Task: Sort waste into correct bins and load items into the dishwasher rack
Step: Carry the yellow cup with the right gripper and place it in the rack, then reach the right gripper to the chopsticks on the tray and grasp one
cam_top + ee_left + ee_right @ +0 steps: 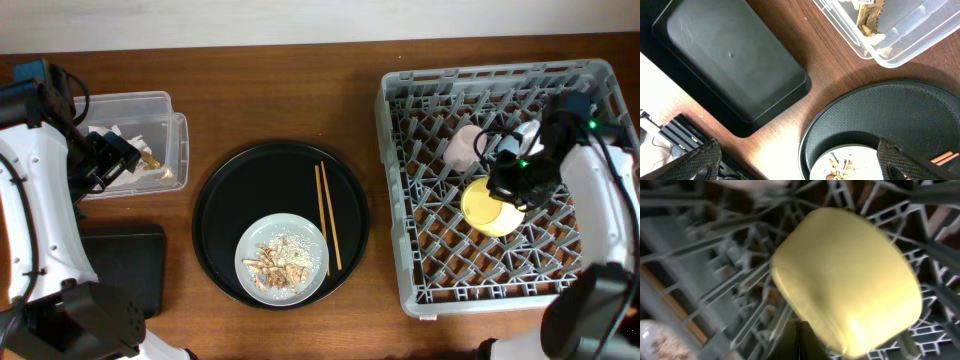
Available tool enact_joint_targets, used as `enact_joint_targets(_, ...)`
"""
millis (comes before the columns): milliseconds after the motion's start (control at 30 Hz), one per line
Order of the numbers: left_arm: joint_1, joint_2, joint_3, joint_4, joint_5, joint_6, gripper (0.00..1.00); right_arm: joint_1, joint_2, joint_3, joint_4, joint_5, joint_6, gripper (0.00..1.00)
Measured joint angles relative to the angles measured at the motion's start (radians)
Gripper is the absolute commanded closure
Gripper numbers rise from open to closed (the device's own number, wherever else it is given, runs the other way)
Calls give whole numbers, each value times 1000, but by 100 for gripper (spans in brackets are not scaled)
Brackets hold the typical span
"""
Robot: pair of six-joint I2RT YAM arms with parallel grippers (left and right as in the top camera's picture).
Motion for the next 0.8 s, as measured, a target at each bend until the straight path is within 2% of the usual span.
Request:
enact_joint_targets(233,0,0,0,0,0,0,1,3,45,3,3,197,97,96)
enact_joint_targets(333,0,0,0,0,0,0,1,3,45,50,-64,236,118,96)
enact_joint_targets(533,0,0,0,0,0,0,1,25,14,231,-213,142,95,94)
enact_joint_targets(567,0,0,0,0,0,0,1,48,-11,253,-216,88,72,80)
enact_joint_targets(633,0,0,0,0,0,0,1,109,-61,272,-203,-16,26,22)
enact_joint_targets(667,0,0,0,0,0,0,1,149,-84,277,-190,-70,0,1)
enact_joint_targets(800,0,0,0,0,0,0,1,372,-118,283,-90,-226,-71,1)
